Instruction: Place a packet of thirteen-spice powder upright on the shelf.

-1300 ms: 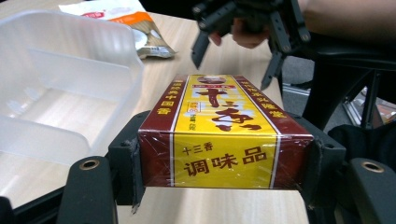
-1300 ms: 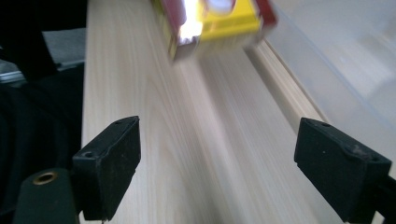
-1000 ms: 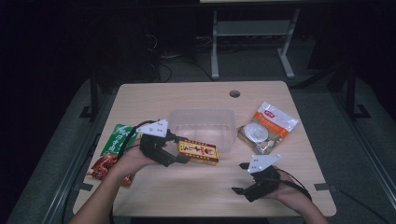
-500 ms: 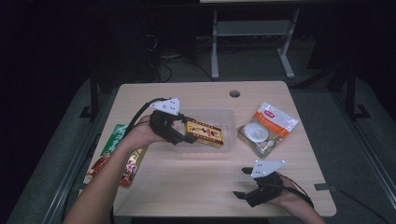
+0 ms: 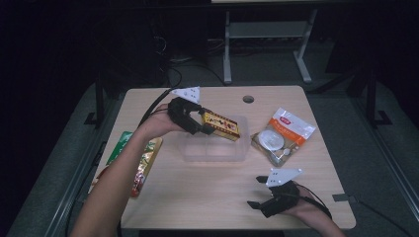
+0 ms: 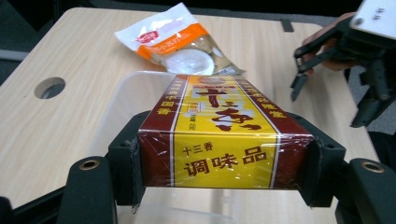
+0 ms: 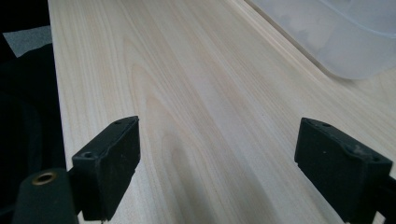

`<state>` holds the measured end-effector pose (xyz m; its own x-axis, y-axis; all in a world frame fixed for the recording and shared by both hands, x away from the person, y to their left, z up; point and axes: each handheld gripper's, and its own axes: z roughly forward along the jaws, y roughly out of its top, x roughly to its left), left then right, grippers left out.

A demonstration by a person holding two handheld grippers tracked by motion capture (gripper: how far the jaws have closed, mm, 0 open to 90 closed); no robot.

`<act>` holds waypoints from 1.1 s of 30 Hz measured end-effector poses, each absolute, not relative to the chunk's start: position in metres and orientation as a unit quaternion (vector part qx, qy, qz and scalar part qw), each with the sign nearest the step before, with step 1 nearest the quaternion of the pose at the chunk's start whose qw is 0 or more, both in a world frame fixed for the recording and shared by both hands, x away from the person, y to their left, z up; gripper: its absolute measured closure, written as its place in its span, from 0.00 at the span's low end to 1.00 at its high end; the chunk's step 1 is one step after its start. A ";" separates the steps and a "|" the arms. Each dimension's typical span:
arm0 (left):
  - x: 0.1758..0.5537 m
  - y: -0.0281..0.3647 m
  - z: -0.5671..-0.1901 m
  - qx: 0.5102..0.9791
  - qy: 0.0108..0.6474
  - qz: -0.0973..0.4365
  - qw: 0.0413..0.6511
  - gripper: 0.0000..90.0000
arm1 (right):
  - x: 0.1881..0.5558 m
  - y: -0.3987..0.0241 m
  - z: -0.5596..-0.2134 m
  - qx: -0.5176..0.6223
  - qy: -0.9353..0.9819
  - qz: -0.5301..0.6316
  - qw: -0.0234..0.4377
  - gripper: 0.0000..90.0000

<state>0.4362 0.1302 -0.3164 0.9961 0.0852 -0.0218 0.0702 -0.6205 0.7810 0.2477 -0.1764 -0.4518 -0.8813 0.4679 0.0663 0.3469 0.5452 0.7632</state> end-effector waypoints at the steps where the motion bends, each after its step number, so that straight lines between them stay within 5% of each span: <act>1: 0.440 0.128 -0.316 0.901 0.043 0.007 0.432 0.35 | 0.248 -0.176 -0.452 0.231 0.876 0.416 0.074 0.16; 33: 0.471 0.076 -0.349 0.936 0.027 -0.008 0.351 0.35 | 0.249 -0.180 -0.452 0.228 0.877 0.416 0.074 0.16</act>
<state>0.4705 0.0755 -0.3492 0.9984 0.0457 -0.0337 0.0566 -0.7522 0.6565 0.2490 -0.1795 -0.4522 -0.8849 0.4618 0.0603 0.3392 0.5505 0.7628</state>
